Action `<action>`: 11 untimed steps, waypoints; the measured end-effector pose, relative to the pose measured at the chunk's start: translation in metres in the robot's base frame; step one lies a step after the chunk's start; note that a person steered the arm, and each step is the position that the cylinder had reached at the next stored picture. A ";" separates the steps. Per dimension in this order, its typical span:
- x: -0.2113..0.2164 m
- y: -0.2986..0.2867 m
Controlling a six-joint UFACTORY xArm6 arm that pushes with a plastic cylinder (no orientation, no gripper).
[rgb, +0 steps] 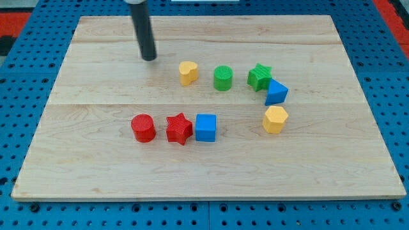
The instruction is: Slightly push the yellow heart downwards
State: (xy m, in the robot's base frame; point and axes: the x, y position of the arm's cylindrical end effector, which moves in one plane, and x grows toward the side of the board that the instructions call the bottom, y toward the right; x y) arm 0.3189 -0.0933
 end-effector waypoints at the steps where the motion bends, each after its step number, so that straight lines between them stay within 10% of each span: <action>1: 0.001 0.029; 9: -0.013 0.066; 11: -0.021 0.246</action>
